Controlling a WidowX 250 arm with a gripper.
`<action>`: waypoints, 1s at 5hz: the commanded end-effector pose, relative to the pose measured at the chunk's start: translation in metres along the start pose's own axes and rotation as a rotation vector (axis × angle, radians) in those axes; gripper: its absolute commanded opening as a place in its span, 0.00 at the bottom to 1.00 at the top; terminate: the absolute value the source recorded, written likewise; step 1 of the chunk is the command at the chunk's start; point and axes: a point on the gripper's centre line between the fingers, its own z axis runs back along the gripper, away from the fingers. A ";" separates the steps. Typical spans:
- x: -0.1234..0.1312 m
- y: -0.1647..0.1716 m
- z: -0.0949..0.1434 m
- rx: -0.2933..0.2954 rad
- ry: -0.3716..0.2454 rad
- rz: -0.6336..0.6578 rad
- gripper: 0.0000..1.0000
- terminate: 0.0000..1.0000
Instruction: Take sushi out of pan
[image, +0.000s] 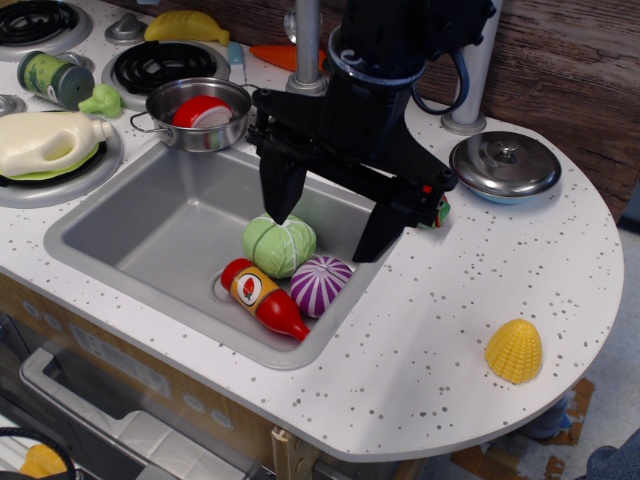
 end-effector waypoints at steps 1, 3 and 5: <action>0.000 0.000 0.000 0.000 0.000 0.000 1.00 0.00; 0.047 0.046 -0.015 0.083 -0.033 0.041 1.00 0.00; 0.107 0.119 -0.032 0.077 -0.082 -0.079 1.00 0.00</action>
